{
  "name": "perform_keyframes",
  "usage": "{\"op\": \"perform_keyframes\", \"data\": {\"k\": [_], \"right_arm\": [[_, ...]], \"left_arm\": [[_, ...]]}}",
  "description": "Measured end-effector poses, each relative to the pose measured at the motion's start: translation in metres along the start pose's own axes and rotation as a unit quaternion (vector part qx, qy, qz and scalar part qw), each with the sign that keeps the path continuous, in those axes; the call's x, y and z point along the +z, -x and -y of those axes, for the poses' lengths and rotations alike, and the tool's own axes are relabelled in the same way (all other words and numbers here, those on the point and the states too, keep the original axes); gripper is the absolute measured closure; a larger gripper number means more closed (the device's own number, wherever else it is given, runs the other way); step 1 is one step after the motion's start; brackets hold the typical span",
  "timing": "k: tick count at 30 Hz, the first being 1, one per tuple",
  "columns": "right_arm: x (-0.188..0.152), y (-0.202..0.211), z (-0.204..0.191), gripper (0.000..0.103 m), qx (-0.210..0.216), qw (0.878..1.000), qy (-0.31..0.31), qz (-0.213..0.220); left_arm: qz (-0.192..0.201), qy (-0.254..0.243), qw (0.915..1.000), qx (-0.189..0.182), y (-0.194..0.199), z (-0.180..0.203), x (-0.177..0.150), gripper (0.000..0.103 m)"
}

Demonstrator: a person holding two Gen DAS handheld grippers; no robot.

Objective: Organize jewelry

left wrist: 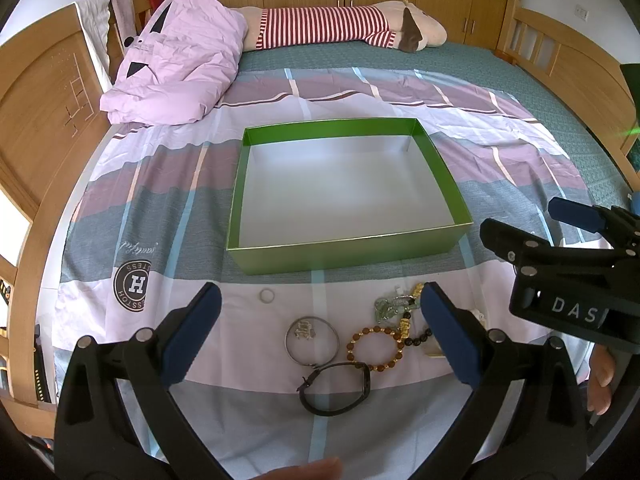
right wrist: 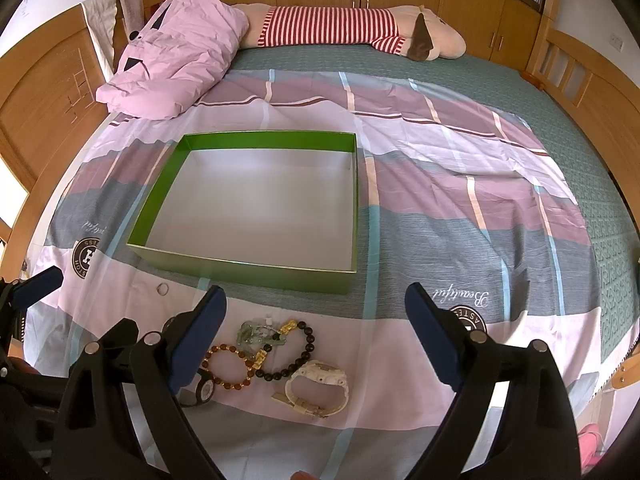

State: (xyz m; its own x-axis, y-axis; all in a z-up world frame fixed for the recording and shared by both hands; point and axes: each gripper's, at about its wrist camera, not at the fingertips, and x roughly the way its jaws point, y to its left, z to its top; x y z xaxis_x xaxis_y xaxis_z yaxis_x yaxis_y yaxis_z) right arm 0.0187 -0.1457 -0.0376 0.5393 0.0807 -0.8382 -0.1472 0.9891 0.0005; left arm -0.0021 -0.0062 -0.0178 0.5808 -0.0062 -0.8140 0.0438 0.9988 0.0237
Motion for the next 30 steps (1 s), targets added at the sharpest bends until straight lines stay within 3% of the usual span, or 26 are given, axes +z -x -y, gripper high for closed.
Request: {"op": "perform_keyframes", "data": {"k": [30], "right_arm": [[-0.0009, 0.0006, -0.0029, 0.012, 0.002, 1.000, 0.005, -0.001]], "left_arm": [[-0.003, -0.001, 1.0000, -0.001, -0.0021, 0.0004, -0.0011, 0.002]]}}
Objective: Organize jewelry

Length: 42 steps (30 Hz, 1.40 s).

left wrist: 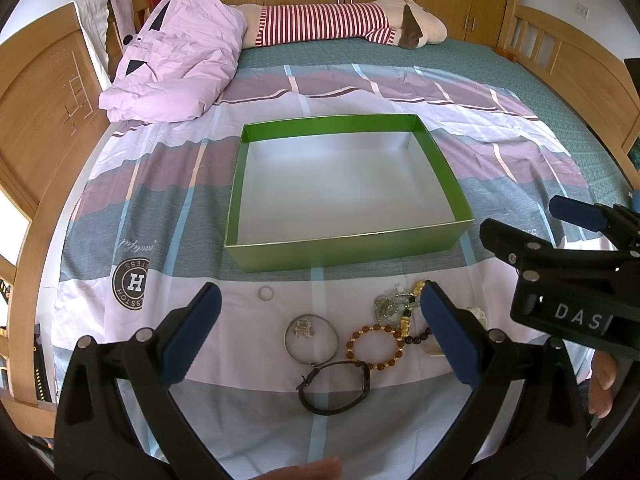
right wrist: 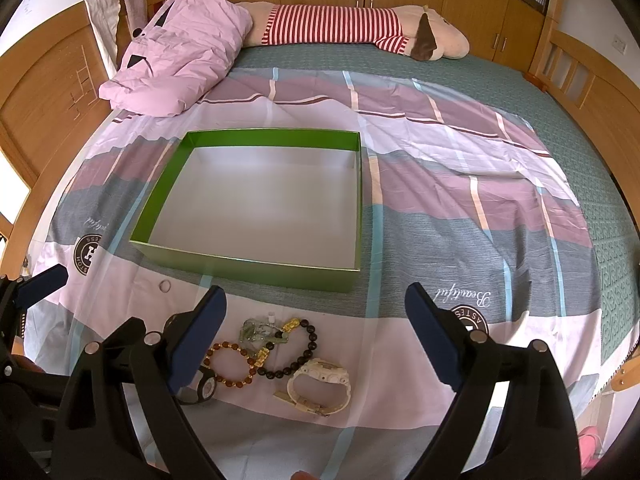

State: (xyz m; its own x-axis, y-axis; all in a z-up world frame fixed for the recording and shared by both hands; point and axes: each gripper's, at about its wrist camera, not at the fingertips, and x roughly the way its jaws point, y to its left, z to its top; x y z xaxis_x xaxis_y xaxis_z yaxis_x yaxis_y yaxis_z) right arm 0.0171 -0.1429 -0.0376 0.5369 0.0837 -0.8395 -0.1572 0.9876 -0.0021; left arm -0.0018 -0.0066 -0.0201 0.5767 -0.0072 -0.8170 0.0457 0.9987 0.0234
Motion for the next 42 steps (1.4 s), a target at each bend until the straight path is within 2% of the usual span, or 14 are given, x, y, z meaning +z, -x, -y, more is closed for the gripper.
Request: {"op": "perform_keyframes", "data": {"k": [12, 17, 20, 23, 24, 27, 29, 34, 35, 36, 37, 39, 41, 42], "right_arm": [[0.000, 0.001, 0.002, 0.012, -0.002, 1.000, 0.000, 0.004], [-0.011, -0.008, 0.026, 0.012, -0.013, 1.000, 0.009, 0.001], [-0.032, -0.031, 0.044, 0.014, 0.029, 0.999, 0.022, -0.037], [-0.044, -0.056, 0.042, 0.045, 0.052, 0.994, 0.040, -0.092], [-0.049, -0.065, 0.035, 0.048, 0.046, 0.991, 0.059, -0.110], [-0.064, -0.079, 0.012, 0.048, 0.041, 0.982, 0.114, -0.143], [-0.076, -0.088, -0.001, 0.048, 0.028, 0.976, 0.146, -0.161], [-0.091, -0.115, -0.005, 0.051, -0.012, 0.968, 0.155, -0.197], [-0.092, -0.120, -0.006, 0.065, -0.013, 0.968, 0.151, -0.201], [-0.093, -0.125, -0.005, 0.077, -0.008, 0.967, 0.144, -0.210], [-0.093, -0.125, -0.005, 0.077, -0.005, 0.967, 0.142, -0.210], [-0.093, -0.122, -0.007, 0.081, 0.001, 0.971, 0.141, -0.194], [-0.088, -0.115, -0.008, 0.083, 0.018, 0.975, 0.136, -0.173], [-0.084, -0.112, -0.009, 0.083, 0.024, 0.977, 0.136, -0.164]], "left_arm": [[-0.003, -0.003, 1.0000, 0.001, -0.006, 0.002, -0.010, 0.002], [-0.038, -0.016, 0.9991, -0.009, -0.029, -0.014, -0.026, 0.002], [-0.082, -0.009, 0.9961, -0.033, -0.053, -0.039, -0.040, 0.002], [-0.133, -0.011, 0.9898, -0.050, -0.077, -0.051, -0.050, 0.008], [-0.141, -0.012, 0.9886, -0.052, -0.081, -0.053, -0.053, 0.010], [-0.161, -0.044, 0.9844, -0.057, -0.088, -0.044, -0.063, 0.011], [-0.177, -0.089, 0.9783, -0.058, -0.089, -0.027, -0.076, 0.011], [-0.205, -0.156, 0.9649, -0.052, -0.092, -0.003, -0.098, 0.011], [-0.209, -0.158, 0.9638, -0.049, -0.094, -0.001, -0.100, 0.013], [-0.214, -0.158, 0.9630, -0.046, -0.096, -0.001, -0.103, 0.022], [-0.222, -0.156, 0.9618, -0.041, -0.099, -0.004, -0.107, 0.026], [-0.233, -0.146, 0.9608, -0.036, -0.105, -0.009, -0.110, 0.052], [-0.248, -0.130, 0.9596, -0.026, -0.112, -0.019, -0.115, 0.069], [-0.251, -0.123, 0.9598, -0.020, -0.114, -0.022, -0.116, 0.074]]}}
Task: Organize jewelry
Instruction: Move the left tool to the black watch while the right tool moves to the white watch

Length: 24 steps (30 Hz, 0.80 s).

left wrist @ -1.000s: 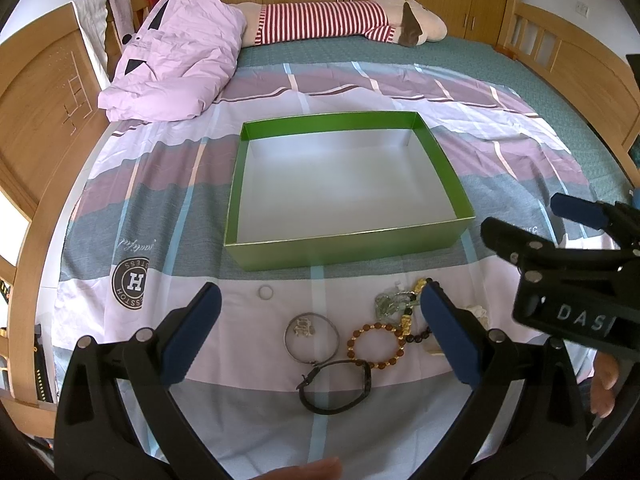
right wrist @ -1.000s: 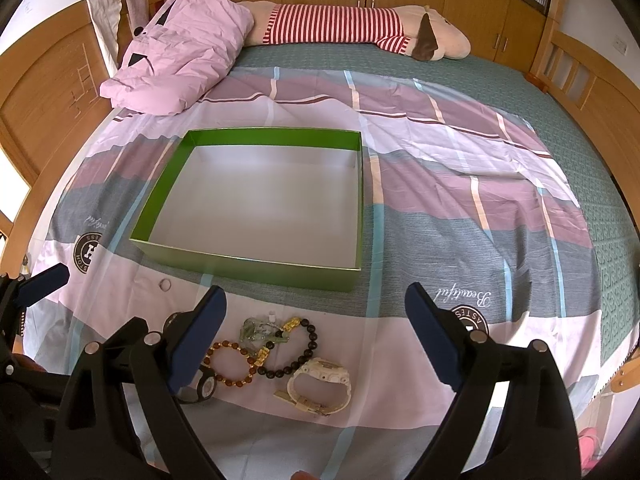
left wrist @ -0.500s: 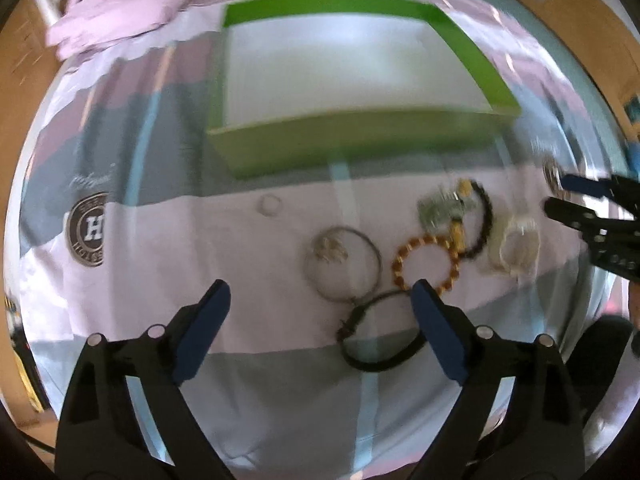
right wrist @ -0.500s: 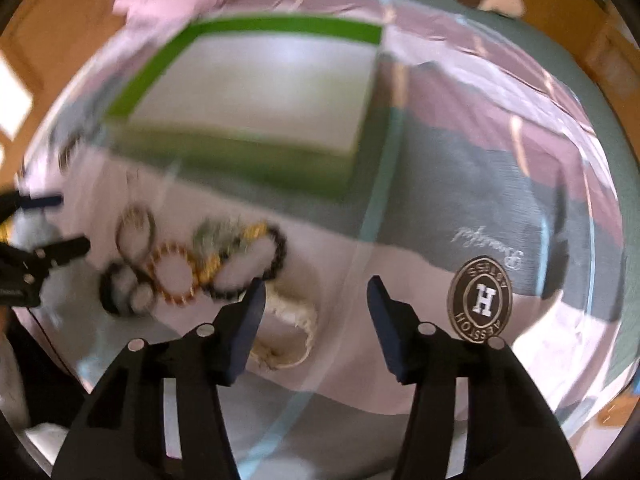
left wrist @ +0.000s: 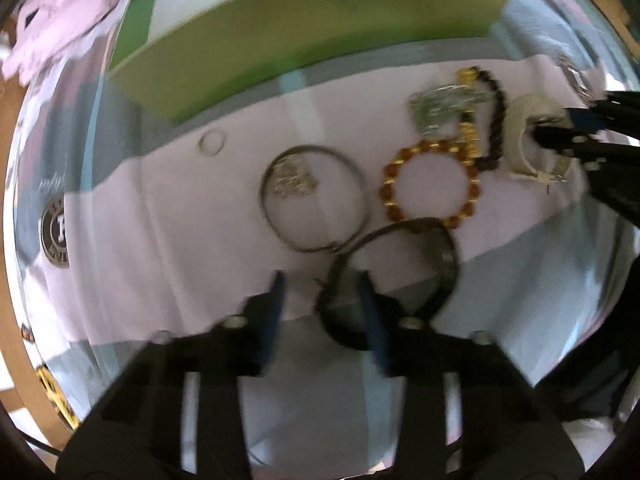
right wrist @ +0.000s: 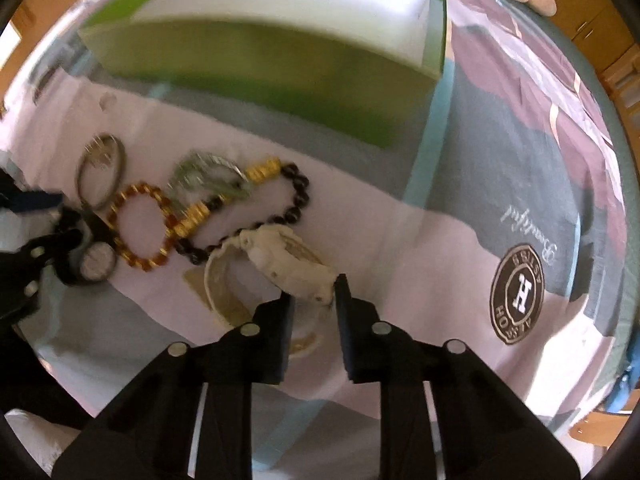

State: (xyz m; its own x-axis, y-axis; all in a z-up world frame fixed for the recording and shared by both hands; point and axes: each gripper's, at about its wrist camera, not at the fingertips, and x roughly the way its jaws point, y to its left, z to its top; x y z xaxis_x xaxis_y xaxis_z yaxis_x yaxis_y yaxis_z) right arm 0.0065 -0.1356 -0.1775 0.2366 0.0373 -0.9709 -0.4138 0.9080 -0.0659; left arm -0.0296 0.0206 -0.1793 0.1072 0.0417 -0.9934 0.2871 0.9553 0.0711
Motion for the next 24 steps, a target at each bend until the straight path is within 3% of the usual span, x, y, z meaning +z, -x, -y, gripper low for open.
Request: {"op": "perform_keyframes", "data": {"k": [3, 6, 8, 9, 10, 12, 16, 19, 24], "right_arm": [[0.003, 0.014, -0.001, 0.083, 0.026, 0.999, -0.005, 0.032], [0.002, 0.013, 0.008, 0.082, 0.021, 0.999, -0.012, 0.024], [0.003, 0.008, 0.015, 0.075, 0.009, 1.000, -0.022, 0.016], [0.004, 0.007, 0.018, 0.066, 0.008, 0.999, -0.029, 0.014], [0.003, 0.008, 0.021, 0.062, 0.010, 0.999, -0.034, 0.017], [0.003, 0.012, 0.026, 0.057, 0.012, 0.999, -0.042, 0.027], [0.009, 0.006, 0.018, 0.057, 0.010, 0.999, -0.042, 0.022], [0.008, -0.002, 0.010, 0.057, 0.002, 0.999, -0.034, 0.008], [0.007, -0.010, -0.001, 0.057, -0.007, 1.000, -0.020, 0.003]], "left_arm": [[0.017, 0.026, 0.9995, 0.007, 0.006, -0.013, -0.006, 0.087], [0.044, 0.053, 0.9970, 0.035, 0.017, -0.029, -0.007, 0.085], [0.046, 0.077, 0.9955, 0.029, 0.023, -0.045, -0.012, 0.081], [0.046, 0.081, 0.9954, 0.026, 0.025, -0.049, -0.014, 0.074], [0.049, 0.080, 0.9952, 0.027, 0.026, -0.049, -0.014, 0.069], [0.057, 0.077, 0.9949, 0.030, 0.032, -0.050, -0.019, 0.050], [0.059, 0.077, 0.9948, 0.031, 0.037, -0.051, -0.024, 0.045], [0.037, 0.073, 0.9959, 0.038, 0.011, -0.034, 0.004, 0.042], [0.021, 0.065, 0.9970, 0.037, -0.002, -0.024, 0.008, 0.042]]}}
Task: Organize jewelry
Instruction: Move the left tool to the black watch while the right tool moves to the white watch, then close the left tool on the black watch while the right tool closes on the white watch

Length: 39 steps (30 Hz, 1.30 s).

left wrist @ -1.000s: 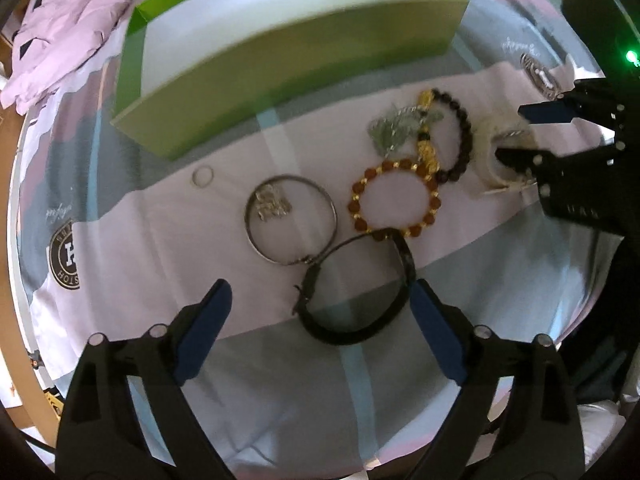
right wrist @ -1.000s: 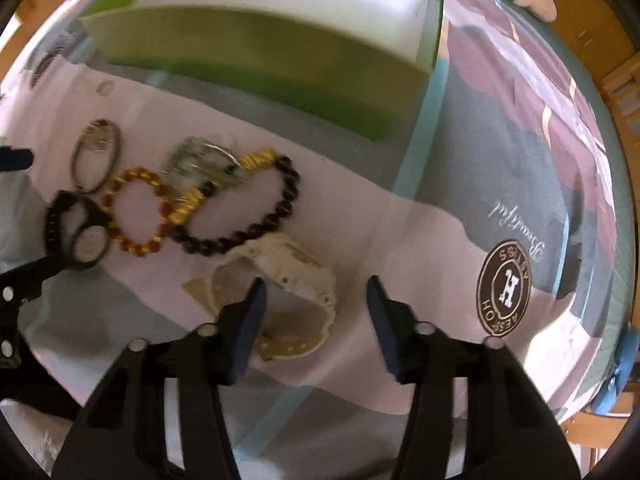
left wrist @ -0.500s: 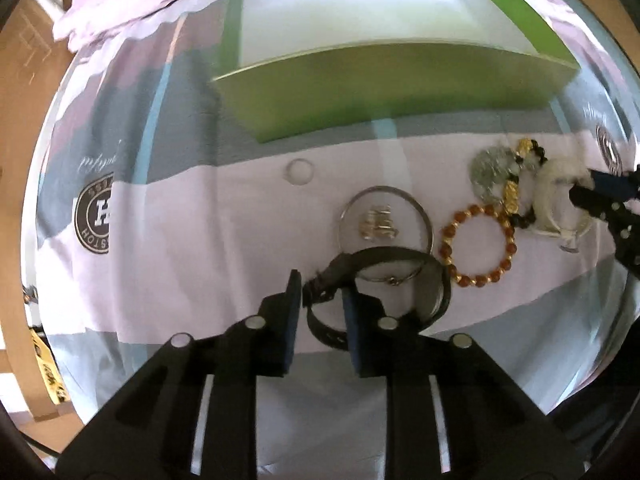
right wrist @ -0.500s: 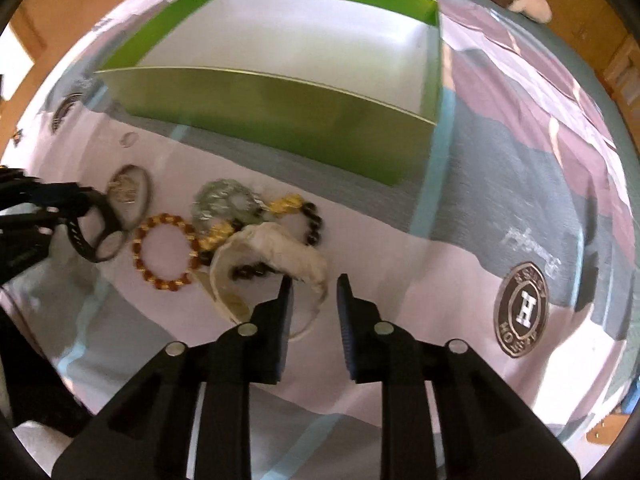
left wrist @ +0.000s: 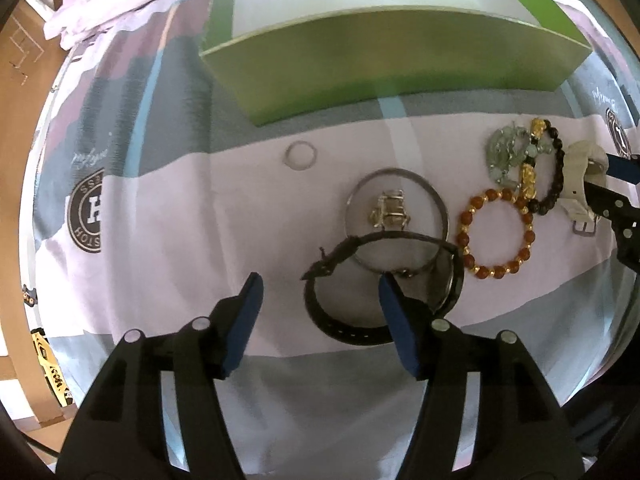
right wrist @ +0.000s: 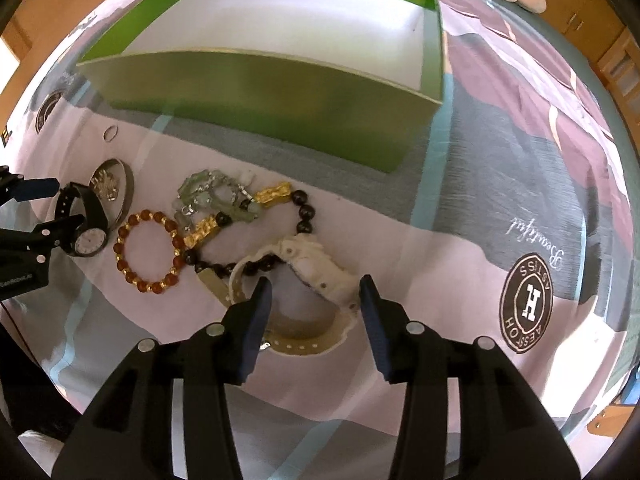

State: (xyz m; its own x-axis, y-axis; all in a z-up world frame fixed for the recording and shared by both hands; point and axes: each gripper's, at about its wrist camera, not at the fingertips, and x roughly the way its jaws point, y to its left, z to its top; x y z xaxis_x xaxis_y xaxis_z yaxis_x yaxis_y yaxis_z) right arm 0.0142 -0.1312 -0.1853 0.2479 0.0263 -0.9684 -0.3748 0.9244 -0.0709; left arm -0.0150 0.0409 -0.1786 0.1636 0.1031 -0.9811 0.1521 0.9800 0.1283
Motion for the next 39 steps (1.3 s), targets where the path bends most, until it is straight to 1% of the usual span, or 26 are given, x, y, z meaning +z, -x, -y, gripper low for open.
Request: {"op": "perform_keyframes", "data": {"k": [2, 4, 5, 6, 8, 9, 10, 11, 12, 14, 16, 17, 18, 20, 21, 23, 26, 28, 31, 32, 34, 35, 36, 37, 38, 39], "right_arm": [[0.000, -0.001, 0.000, 0.057, -0.002, 1.000, 0.001, 0.001], [0.001, -0.002, 0.002, 0.057, -0.001, 1.000, -0.001, 0.001], [-0.002, 0.000, -0.001, 0.057, 0.000, 1.000, -0.002, 0.001], [-0.002, -0.001, 0.000, 0.057, -0.001, 1.000, -0.004, 0.001], [-0.002, -0.001, 0.000, 0.057, -0.005, 1.000, -0.004, 0.000], [-0.003, -0.001, 0.001, 0.058, -0.005, 1.000, -0.006, 0.000], [-0.002, -0.002, 0.002, 0.061, -0.002, 1.000, -0.008, 0.001], [-0.002, -0.003, 0.004, 0.069, -0.006, 1.000, -0.008, 0.001], [-0.001, -0.003, 0.005, 0.073, -0.013, 1.000, -0.007, 0.003], [0.000, -0.004, 0.007, 0.074, -0.011, 1.000, -0.009, 0.005], [0.001, -0.006, 0.008, 0.074, -0.014, 1.000, -0.008, 0.002], [0.001, -0.008, 0.008, 0.073, -0.015, 1.000, -0.008, -0.002], [0.002, -0.009, 0.009, 0.073, -0.016, 1.000, -0.008, -0.005], [0.003, -0.011, 0.009, 0.073, -0.020, 1.000, -0.006, -0.005], [0.003, -0.012, 0.009, 0.073, -0.022, 1.000, -0.005, -0.005], [0.003, -0.012, 0.008, 0.073, -0.024, 1.000, -0.003, -0.004], [0.003, -0.014, 0.005, 0.073, -0.024, 1.000, -0.005, -0.004], [0.003, -0.015, 0.005, 0.073, -0.024, 1.000, -0.005, -0.004], [0.002, -0.014, 0.004, 0.073, -0.026, 1.000, -0.004, -0.003], [0.002, -0.014, 0.004, 0.073, -0.026, 1.000, -0.004, -0.002], [0.002, -0.013, 0.003, 0.073, -0.023, 1.000, -0.006, 0.001], [0.001, -0.010, 0.005, 0.075, -0.019, 1.000, -0.008, 0.004], [0.002, -0.008, 0.006, 0.079, -0.010, 1.000, -0.012, 0.006], [0.002, -0.006, 0.008, 0.081, 0.000, 1.000, -0.016, 0.008], [0.003, -0.003, 0.010, 0.082, 0.014, 1.000, -0.021, 0.012], [0.003, 0.000, 0.010, 0.083, 0.021, 0.999, -0.024, 0.017]], "left_arm": [[0.000, -0.002, 1.0000, 0.000, 0.000, 0.003, -0.003, 0.042], [0.000, -0.004, 1.0000, -0.005, -0.001, 0.002, -0.002, 0.052], [0.000, -0.003, 0.9999, -0.010, -0.002, 0.001, -0.001, 0.062], [-0.001, -0.002, 0.9999, -0.014, -0.001, 0.007, -0.002, 0.070], [0.000, 0.000, 0.9998, -0.018, 0.001, 0.009, -0.001, 0.073], [0.001, 0.002, 0.9998, -0.017, 0.001, 0.012, 0.000, 0.078], [0.002, 0.004, 0.9999, -0.017, -0.001, 0.010, 0.000, 0.080], [0.004, 0.006, 0.9998, -0.016, -0.002, 0.006, 0.000, 0.086], [0.005, 0.009, 0.9998, -0.016, -0.003, 0.002, 0.001, 0.088], [0.005, 0.013, 0.9997, -0.021, -0.007, -0.005, 0.003, 0.088], [0.005, 0.014, 0.9998, -0.014, -0.011, -0.004, 0.005, 0.086], [0.007, 0.009, 0.9999, -0.004, -0.012, -0.007, 0.004, 0.081], [0.008, 0.006, 0.9999, 0.003, -0.012, -0.012, 0.003, 0.073], [0.013, -0.003, 0.9995, 0.027, -0.014, -0.007, 0.003, 0.065], [0.013, -0.005, 0.9993, 0.034, -0.015, -0.007, 0.004, 0.062], [0.012, -0.002, 0.9993, 0.034, -0.016, -0.008, 0.005, 0.059], [0.014, 0.003, 0.9989, 0.045, -0.018, -0.011, 0.008, 0.047], [0.015, 0.002, 0.9987, 0.049, -0.018, -0.012, 0.009, 0.046], [0.018, 0.005, 0.9989, 0.044, -0.019, -0.019, 0.011, 0.048], [0.019, 0.006, 0.9989, 0.042, -0.022, -0.021, 0.009, 0.051], [0.020, 0.007, 0.9995, 0.022, -0.021, -0.020, 0.006, 0.066], [0.020, 0.010, 0.9997, 0.004, -0.021, -0.020, 0.005, 0.082], [0.020, 0.012, 0.9997, -0.004, -0.020, -0.020, 0.005, 0.089], [0.022, 0.014, 0.9997, -0.004, -0.018, -0.021, 0.005, 0.090], [0.024, 0.017, 0.9995, -0.004, -0.017, -0.023, 0.006, 0.098], [0.025, 0.021, 0.9995, -0.005, -0.016, -0.024, 0.007, 0.098]]}}
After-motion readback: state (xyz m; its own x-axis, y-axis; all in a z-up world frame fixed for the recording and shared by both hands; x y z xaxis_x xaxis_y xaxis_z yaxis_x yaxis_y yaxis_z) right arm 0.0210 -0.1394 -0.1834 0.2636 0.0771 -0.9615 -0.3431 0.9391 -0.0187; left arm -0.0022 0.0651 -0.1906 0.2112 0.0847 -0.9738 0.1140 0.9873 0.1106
